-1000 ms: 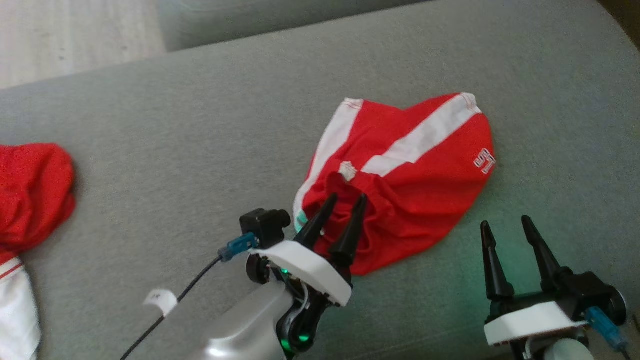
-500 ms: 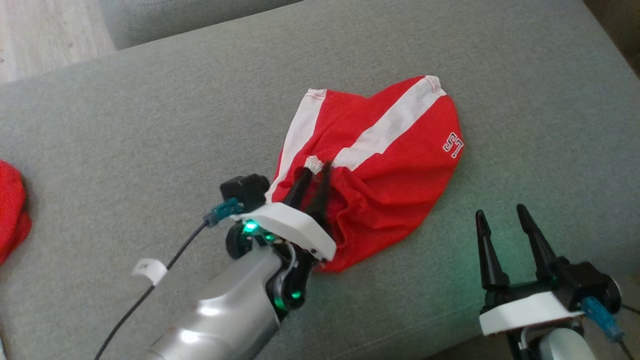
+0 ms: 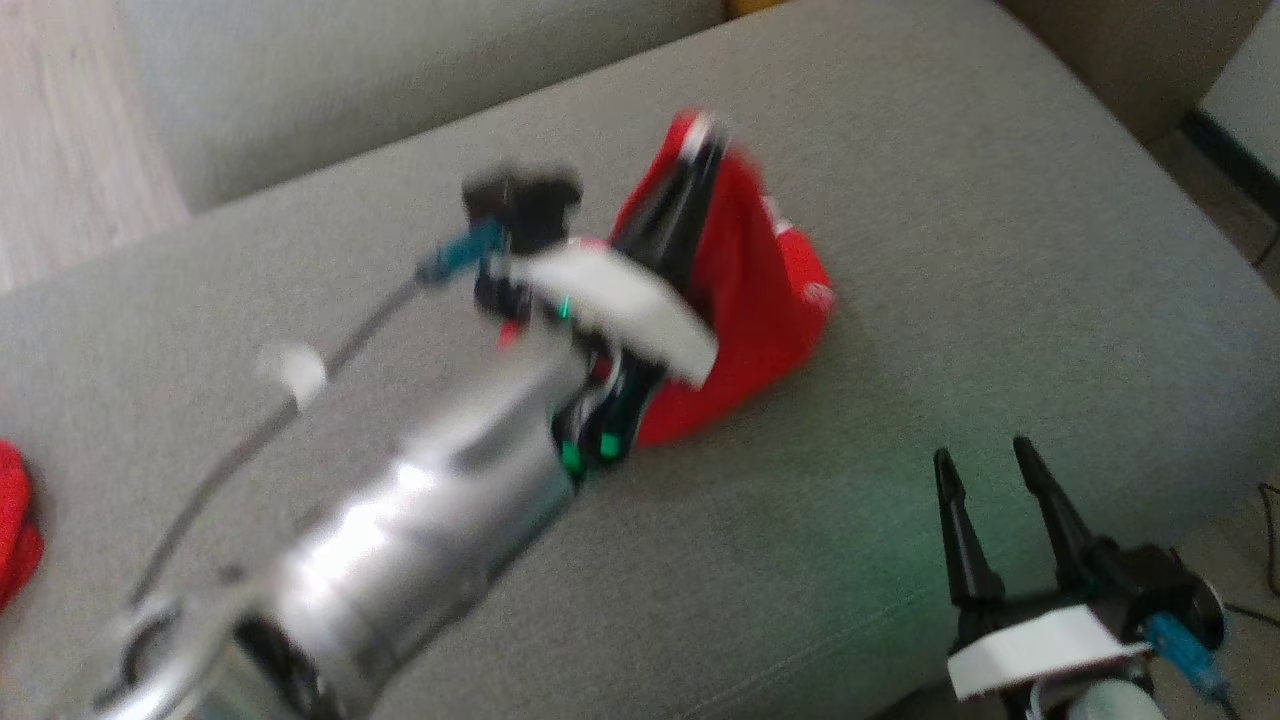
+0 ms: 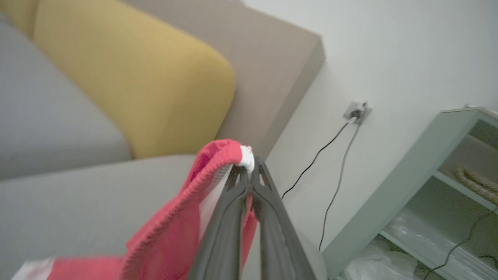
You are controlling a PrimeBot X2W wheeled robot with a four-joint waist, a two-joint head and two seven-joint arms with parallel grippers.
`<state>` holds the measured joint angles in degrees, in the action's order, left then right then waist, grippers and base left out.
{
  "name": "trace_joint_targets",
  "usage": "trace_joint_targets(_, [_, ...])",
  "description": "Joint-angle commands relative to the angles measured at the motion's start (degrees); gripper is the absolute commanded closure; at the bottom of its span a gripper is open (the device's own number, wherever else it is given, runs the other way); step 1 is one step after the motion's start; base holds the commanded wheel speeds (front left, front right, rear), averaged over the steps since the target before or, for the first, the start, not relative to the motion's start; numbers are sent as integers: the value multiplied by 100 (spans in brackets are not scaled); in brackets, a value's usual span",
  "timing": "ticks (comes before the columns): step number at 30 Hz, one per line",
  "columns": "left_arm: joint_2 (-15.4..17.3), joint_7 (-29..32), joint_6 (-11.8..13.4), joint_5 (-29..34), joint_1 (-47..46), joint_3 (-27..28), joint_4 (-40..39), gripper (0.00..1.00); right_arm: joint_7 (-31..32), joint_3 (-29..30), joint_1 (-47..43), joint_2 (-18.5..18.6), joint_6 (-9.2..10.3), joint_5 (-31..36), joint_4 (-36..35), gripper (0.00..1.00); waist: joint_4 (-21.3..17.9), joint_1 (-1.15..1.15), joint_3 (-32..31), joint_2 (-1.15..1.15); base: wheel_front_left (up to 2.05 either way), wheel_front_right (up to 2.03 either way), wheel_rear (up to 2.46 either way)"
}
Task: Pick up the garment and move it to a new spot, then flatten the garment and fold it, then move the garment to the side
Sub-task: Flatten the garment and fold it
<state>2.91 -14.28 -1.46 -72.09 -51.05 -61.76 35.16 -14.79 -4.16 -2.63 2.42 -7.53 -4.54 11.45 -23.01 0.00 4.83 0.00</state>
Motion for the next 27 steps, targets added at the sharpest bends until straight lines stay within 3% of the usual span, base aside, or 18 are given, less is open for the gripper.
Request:
trace_joint_targets(1, [-3, -62, -84, 26, -725, 86, -221, 100, -21, -132, -35, 46, 4, 18, -148, 0, -236, 0, -312, 0, 0, 0, 0])
trace_joint_targets(6, [-3, 93, -297, -56, -1672, 61, -414, 100, -21, 0, -247, 46, 4, 81, -225, 0, -155, 0, -587, 0, 0, 0, 0])
trace_joint_targets(11, [228, 436, -393, -68, -1643, -133, -747, 100, -21, 237, -426, 45, 4, 66, -395, 0, 410, 0, -607, 0, 0, 0, 0])
trace_joint_targets(20, [1725, 860, -20, -233, 15, -730, -1704, 100, -21, 300, -217, 45, 4, -99, -581, 0, 1528, 0, -25, 0, 0, 0, 0])
trace_joint_targets(27, [2377, 735, 210, -251, 737, -832, -2312, 100, -21, 311, 208, 376, 4, -436, -145, 0, 2135, 0, 367, 0, 0, 0, 0])
